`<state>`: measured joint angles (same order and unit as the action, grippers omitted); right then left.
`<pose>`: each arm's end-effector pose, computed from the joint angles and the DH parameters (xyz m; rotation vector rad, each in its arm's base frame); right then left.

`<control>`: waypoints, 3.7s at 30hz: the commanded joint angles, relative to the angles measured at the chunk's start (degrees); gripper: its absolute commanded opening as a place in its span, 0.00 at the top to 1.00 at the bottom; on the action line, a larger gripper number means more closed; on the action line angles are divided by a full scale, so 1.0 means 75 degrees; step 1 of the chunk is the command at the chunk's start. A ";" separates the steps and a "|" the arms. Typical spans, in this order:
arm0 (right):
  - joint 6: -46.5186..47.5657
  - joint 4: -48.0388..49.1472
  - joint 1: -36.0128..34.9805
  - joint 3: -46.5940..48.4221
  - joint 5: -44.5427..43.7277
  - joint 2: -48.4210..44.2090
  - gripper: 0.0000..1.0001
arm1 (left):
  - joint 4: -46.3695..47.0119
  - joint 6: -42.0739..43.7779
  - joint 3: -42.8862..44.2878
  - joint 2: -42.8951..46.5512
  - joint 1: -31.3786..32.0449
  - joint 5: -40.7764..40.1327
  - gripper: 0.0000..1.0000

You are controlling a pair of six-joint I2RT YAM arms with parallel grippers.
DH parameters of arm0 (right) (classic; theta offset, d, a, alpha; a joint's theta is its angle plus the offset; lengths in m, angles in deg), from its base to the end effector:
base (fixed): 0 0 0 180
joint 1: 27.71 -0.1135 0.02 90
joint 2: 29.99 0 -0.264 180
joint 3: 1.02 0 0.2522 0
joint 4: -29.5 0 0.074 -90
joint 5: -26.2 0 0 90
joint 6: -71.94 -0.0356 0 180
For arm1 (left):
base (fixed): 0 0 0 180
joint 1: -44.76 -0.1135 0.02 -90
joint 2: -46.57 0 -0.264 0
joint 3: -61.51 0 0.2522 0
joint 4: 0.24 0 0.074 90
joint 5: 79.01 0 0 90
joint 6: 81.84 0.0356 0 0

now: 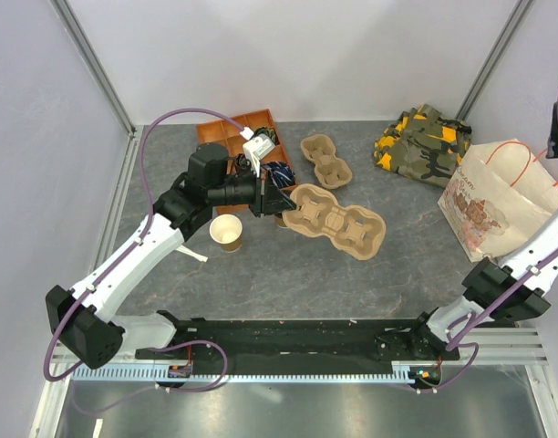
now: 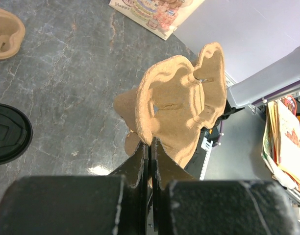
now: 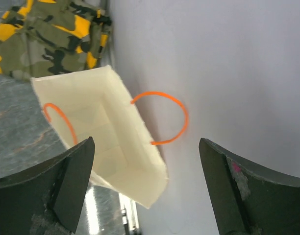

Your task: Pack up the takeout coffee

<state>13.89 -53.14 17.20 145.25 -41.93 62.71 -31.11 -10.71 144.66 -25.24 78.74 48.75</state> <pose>0.2047 -0.1853 0.5281 -0.0001 2.0674 -0.4401 0.2209 -0.1752 0.3798 0.7351 1.9016 -1.2298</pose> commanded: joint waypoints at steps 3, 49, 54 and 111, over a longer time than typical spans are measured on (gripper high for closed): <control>0.1012 0.0723 0.0235 -0.0219 0.0062 0.0025 0.09 | 0.0335 -0.0144 -0.0181 0.0305 0.0005 0.0239 0.98; 0.3673 -0.1784 -0.0140 -0.4144 -0.0820 -0.1768 0.18 | 0.0581 -0.0472 -0.0333 -0.0093 0.0005 0.0544 0.98; 0.3721 -0.1702 -0.0268 -0.3478 -0.0350 -0.0844 0.17 | 0.0570 -0.0472 -0.0333 -0.0058 0.0005 0.0520 0.98; 0.6850 -0.1984 -0.6327 -0.7180 0.0564 -0.4967 0.96 | -0.0040 -0.1398 0.0077 0.0270 -0.1765 0.0227 0.98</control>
<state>61.65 -62.28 -28.98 91.26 -41.08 24.75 -31.70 -20.16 143.04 -23.41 65.73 50.14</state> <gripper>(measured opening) 0.067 0.042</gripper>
